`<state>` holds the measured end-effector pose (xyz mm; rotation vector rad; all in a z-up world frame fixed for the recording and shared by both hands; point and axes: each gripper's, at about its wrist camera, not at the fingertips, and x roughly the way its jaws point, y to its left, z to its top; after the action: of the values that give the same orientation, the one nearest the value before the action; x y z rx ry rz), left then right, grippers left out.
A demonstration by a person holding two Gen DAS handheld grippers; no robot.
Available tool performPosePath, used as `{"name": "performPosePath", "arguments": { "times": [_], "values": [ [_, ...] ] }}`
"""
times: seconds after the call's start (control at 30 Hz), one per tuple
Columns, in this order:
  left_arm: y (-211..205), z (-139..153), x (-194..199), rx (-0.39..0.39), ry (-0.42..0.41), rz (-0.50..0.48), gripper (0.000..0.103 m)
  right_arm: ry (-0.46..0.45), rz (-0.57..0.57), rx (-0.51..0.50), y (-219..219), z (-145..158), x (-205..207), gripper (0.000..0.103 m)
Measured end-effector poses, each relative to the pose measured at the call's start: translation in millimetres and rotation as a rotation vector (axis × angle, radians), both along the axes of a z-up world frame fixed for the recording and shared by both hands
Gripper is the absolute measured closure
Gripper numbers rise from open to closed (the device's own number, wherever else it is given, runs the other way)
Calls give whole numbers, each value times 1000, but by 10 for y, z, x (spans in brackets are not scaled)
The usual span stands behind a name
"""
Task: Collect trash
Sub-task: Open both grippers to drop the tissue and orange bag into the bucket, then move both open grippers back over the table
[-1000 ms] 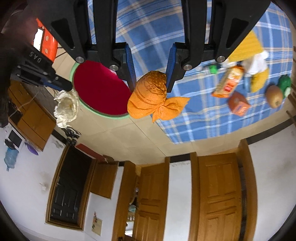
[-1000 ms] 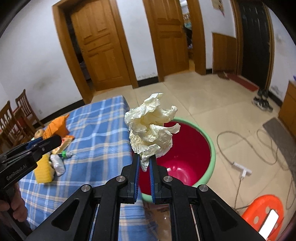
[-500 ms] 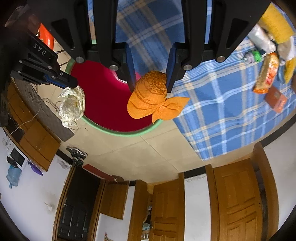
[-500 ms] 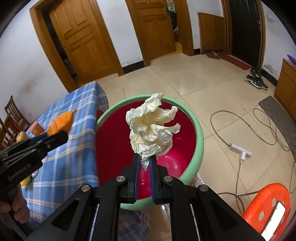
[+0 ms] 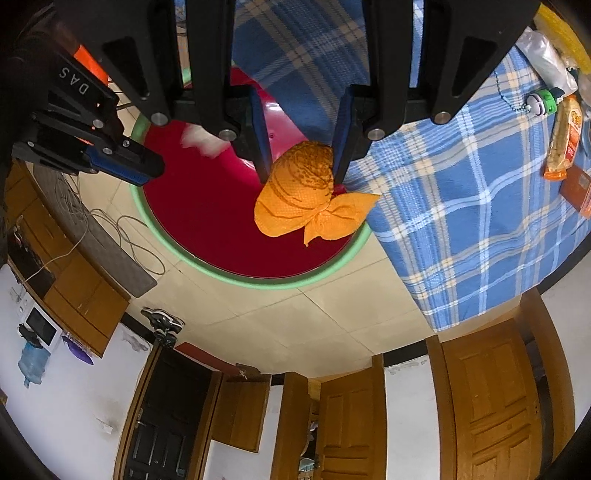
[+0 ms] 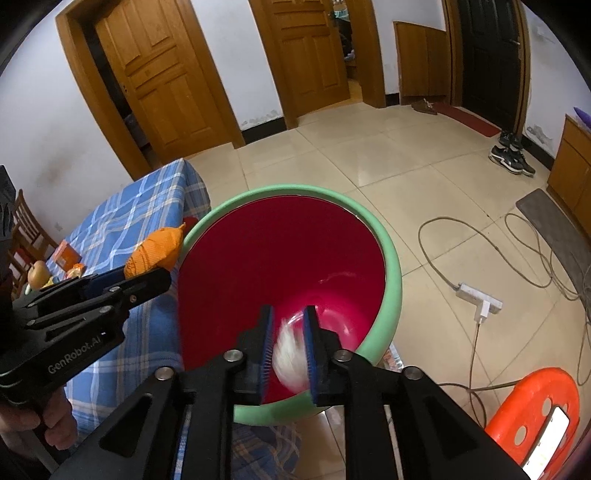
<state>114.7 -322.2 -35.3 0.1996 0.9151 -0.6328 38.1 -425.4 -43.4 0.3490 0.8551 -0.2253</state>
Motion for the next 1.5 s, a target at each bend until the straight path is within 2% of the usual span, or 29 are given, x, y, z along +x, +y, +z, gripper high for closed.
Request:
{"name": "performPosePath", "arguments": {
  "times": [0.1,0.17,0.27,0.77,1.33,1.43,1.5],
  "values": [
    [-4,12,-16,8,-10,8,65,-9,-2,3,-12,17,-13,76],
    [1,27,-34,17,-20,21,51,-13,0,0,-7,34,-26,71],
    [31,44,-37,23,-37,41,44,-25,1,-6,5,71,-51,63],
    [323,204,-135,9,-48,114,43,-54,-7,-58,187,261,-123,52],
    [1012,548,-389,-30,-102,229,43,-93,14,-99,607,543,-293,50],
    [1145,605,-444,-33,-115,252,42,-109,24,-106,694,618,-331,42],
    [1237,641,-481,-35,-122,267,43,-121,35,-108,767,671,-358,42]
  ]
}}
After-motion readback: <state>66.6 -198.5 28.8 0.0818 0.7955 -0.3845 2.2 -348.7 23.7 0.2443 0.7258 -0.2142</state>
